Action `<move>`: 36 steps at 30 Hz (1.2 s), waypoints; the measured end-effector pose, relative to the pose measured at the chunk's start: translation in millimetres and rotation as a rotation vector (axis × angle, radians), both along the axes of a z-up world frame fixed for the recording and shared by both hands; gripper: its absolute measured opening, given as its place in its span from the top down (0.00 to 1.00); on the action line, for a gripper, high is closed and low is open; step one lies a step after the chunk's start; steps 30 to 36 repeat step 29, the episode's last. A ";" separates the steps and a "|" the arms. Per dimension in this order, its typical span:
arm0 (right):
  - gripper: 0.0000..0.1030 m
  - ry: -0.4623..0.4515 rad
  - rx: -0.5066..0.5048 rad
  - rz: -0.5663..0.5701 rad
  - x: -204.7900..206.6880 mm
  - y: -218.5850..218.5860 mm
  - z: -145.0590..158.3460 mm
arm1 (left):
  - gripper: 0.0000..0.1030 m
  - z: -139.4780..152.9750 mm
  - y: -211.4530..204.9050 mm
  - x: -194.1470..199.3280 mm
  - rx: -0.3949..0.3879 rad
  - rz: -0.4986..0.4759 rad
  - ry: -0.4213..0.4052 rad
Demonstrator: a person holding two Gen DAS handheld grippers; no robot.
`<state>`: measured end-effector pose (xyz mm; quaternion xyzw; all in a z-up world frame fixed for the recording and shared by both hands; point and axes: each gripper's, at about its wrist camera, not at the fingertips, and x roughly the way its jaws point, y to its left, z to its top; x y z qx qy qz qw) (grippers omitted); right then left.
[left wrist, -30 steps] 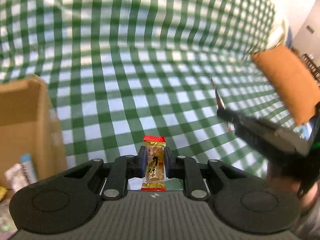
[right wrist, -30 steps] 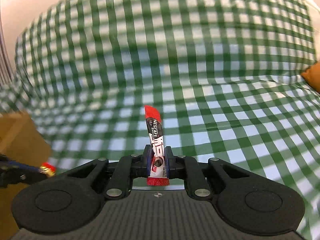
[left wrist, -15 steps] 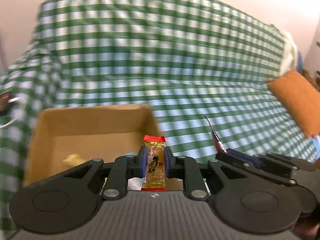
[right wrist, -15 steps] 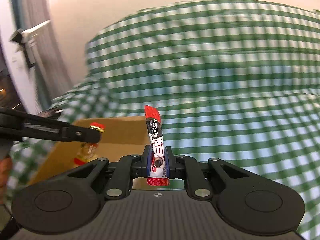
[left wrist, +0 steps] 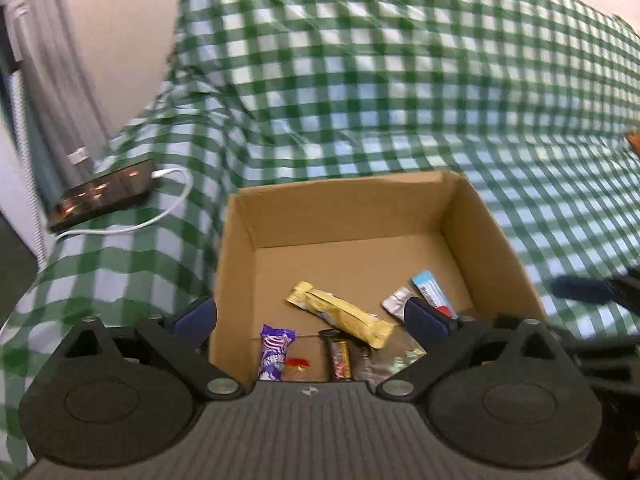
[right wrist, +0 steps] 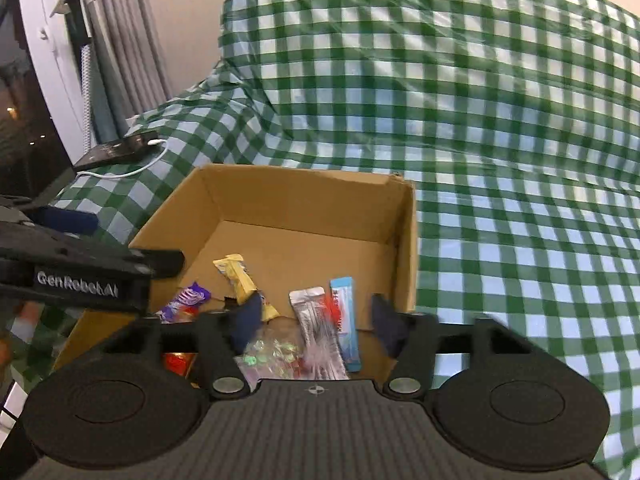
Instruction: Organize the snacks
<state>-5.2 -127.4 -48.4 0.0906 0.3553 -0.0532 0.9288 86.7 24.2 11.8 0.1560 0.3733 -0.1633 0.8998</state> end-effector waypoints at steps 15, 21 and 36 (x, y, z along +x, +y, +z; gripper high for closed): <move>0.05 0.000 0.011 0.034 -114.7 54.6 9.4 | 0.00 27.9 35.5 -102.6 -0.017 0.097 0.030; 0.04 -0.031 -0.014 0.054 -139.8 69.2 18.1 | 0.00 22.7 51.8 -140.4 -0.027 0.122 0.061; 0.00 -0.086 -0.036 0.051 -163.2 75.6 30.2 | 0.00 27.0 54.9 -167.2 0.002 0.123 0.004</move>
